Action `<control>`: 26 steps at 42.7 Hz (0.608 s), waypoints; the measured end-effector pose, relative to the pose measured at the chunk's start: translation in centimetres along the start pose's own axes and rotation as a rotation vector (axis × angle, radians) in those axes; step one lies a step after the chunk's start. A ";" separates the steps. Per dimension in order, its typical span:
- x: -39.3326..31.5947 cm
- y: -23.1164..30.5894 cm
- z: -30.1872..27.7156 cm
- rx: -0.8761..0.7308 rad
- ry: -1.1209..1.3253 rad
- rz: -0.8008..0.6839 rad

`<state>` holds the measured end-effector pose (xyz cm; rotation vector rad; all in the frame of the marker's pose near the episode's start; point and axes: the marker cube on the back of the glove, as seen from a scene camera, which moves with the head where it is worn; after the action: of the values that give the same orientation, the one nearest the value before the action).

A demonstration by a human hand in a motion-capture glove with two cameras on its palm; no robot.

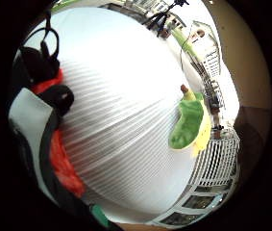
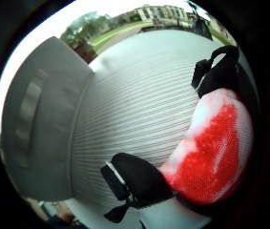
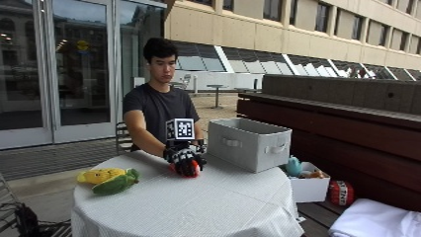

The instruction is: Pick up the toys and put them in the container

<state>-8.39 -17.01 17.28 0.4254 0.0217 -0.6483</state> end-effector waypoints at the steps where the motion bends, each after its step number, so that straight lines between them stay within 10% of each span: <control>1: 0.3 0.3 -0.2 0.024 0.000 -0.095; 26: -2.2 -3.0 -11.1 -0.328 -0.123 -0.060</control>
<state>-10.73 -13.53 6.29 0.0686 0.0238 -0.7142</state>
